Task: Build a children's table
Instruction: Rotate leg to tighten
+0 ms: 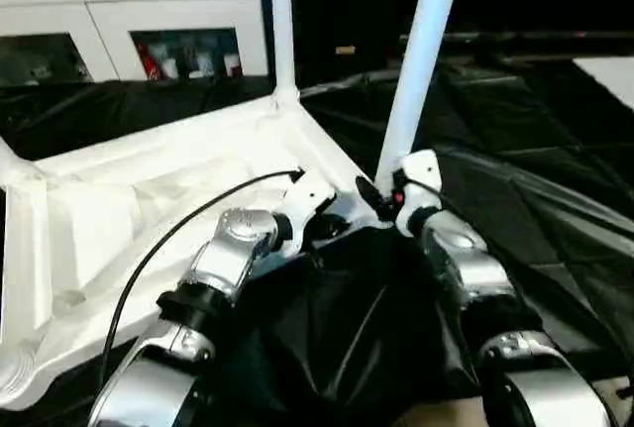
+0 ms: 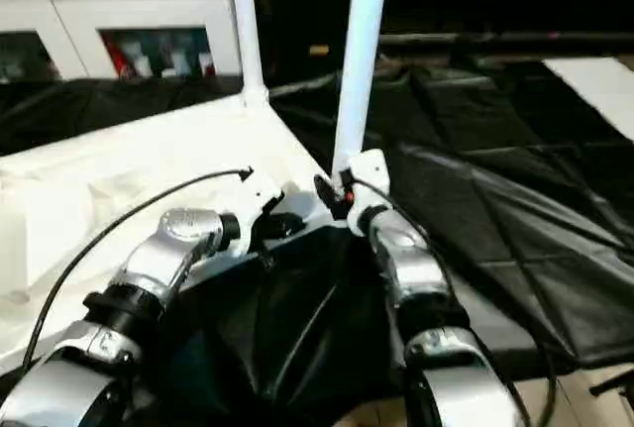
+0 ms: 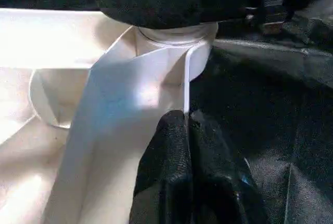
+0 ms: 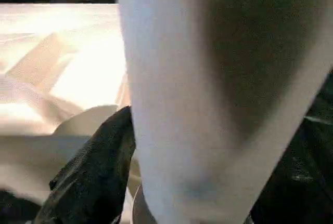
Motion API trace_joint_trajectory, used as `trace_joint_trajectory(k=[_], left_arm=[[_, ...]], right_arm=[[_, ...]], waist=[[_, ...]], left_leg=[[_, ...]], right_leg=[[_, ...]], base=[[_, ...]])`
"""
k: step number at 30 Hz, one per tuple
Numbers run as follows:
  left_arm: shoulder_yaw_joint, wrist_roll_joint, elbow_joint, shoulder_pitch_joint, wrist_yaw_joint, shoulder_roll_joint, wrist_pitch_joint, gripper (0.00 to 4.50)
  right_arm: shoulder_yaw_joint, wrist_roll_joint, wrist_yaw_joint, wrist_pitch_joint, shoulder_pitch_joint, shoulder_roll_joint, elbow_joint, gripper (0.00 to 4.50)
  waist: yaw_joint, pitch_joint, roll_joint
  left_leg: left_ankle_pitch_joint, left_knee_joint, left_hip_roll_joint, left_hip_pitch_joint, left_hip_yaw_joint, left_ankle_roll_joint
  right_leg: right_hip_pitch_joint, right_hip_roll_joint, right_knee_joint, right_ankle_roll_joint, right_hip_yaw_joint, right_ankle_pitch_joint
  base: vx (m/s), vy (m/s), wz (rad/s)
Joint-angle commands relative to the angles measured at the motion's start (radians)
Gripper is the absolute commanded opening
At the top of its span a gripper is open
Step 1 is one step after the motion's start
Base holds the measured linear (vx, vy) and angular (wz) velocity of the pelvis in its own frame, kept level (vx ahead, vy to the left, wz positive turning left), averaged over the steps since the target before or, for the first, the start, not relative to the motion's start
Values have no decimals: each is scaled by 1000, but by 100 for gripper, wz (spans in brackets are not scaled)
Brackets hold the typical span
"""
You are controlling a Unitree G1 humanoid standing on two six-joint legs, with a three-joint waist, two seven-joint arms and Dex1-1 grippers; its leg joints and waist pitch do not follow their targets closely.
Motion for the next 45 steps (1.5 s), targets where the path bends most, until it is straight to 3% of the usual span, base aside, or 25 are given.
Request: trace_joint_trajectory(k=[1, 6, 10, 13, 21, 29, 34, 37, 40, 42, 45], left_arm=[[-8, -28, -56, -33, 20, -28, -52, 0], [-30, -41, -100, 2, -106, 42, -65, 0], [-45, -55, -119, 16, -186, 76, -77, 0], [-77, -92, -169, 38, -331, 136, -84, 0], [-93, -91, -159, 37, -411, 180, -101, 0], [-89, -98, -160, 35, -418, 186, -92, 0], [-69, -99, -157, 32, -365, 161, -70, 0], [-39, -62, -117, 4, -198, 97, -39, 0], [-29, -49, -103, -6, -130, 66, -16, 0], [-7, -39, -78, -25, 2, -5, 32, 0], [-1, -36, -75, -31, 75, -55, 50, 0]], right_arm=[[137, 8, 141, 25, 16, 72, -27, 319], [218, 4, 344, 64, 68, -44, -142, 321], [247, 12, 453, 96, 97, -95, -210, 321], [283, 27, 577, 130, 123, -164, -279, 321], [311, 21, 670, 158, 130, -213, -301, 321], [275, 78, 685, 220, 134, -197, -315, 266], [250, 73, 613, 240, 130, -163, -300, 233], [205, 33, 373, 259, 120, -71, -248, 224], [186, 16, 255, 266, 113, -30, -222, 211], [113, 7, 11, 302, 89, 65, -162, 204], [94, -13, -99, 291, 66, 115, -137, 200]], waist=[[1, -62, -3], [3, -63, -6], [4, -59, -4], [7, -58, -4], [16, -56, -1], [20, -61, -2], [21, -60, -2], [14, -57, -4], [11, -55, -11], [6, -52, -4], [5, -56, -1]], left_leg=[[-149, -62, 31, 0, 0, 105], [-116, -57, 31, -1, 3, 136], [-144, -61, 34, 5, 5, 119], [-152, -62, 38, 4, 7, 116], [-186, -65, 41, 12, 15, 78], [-142, -60, 39, 11, 16, 92], [-152, -61, 40, 11, 16, 82], [-171, -65, 39, 14, 15, 53], [-193, -68, 37, 15, 14, 33], [-209, -73, 37, 19, 13, 8], [-193, -71, 35, 15, 12, 11]], right_leg=[[54, -54, -75, -249, 51, -15], [60, -55, -71, -258, 51, 47], [57, -55, -77, -260, 51, -10], [58, -53, -75, -254, 52, -16], [52, -53, -78, -253, 54, -63], [55, -53, -72, -263, 53, -6], [53, -54, -73, -259, 53, -28], [49, -56, -79, -245, 55, -88], [49, -56, -87, -220, 54, -160], [41, -55, -91, -205, 56, -204], [47, -55, -91, -193, 56, -168]], base=[[0, 0, 0], [0, 0, 0], [0, 0, 0], [0, 0, 0], [0, 0, 0], [0, 0, 0], [0, 0, 0], [0, 0, 0], [0, 0, 0], [0, 0, 0], [0, 0, 0]])
